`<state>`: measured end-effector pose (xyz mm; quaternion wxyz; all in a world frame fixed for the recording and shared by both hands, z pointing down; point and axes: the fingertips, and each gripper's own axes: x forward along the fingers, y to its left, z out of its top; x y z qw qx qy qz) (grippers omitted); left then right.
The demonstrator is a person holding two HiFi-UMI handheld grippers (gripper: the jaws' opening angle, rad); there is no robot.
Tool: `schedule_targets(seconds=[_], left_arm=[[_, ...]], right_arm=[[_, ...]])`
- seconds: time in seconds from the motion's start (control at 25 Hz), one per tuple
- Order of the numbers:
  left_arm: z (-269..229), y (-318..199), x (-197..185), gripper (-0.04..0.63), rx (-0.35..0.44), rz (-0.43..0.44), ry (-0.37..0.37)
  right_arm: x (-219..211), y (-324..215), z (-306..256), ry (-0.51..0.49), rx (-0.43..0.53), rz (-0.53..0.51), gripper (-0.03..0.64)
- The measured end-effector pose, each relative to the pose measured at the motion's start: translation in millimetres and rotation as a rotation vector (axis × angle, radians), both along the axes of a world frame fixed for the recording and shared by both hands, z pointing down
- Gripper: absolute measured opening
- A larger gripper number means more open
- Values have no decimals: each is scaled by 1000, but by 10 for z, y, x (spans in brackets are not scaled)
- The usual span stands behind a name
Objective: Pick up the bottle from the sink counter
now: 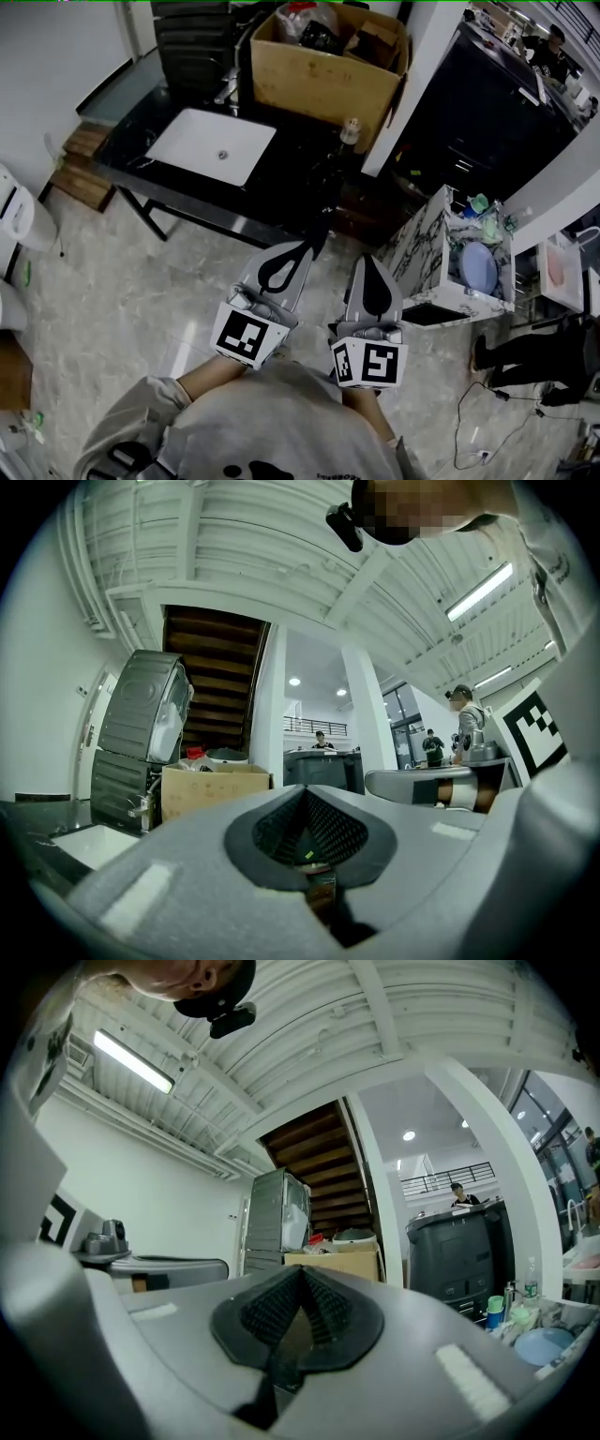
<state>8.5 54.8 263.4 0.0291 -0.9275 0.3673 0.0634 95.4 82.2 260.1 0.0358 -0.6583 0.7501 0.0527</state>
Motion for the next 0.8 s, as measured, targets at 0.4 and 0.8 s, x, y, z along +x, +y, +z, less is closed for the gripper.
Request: schedule_targets(seconds=[0.4,0.8], left_arm=[[44,-148,49,2,-7,-8,-5],[59,-765,181,2,-6,19,5]], right_arm=[[41,-122,43,7,-8,-15,-2],[142,-722,56,19,-5,-3,-2]])
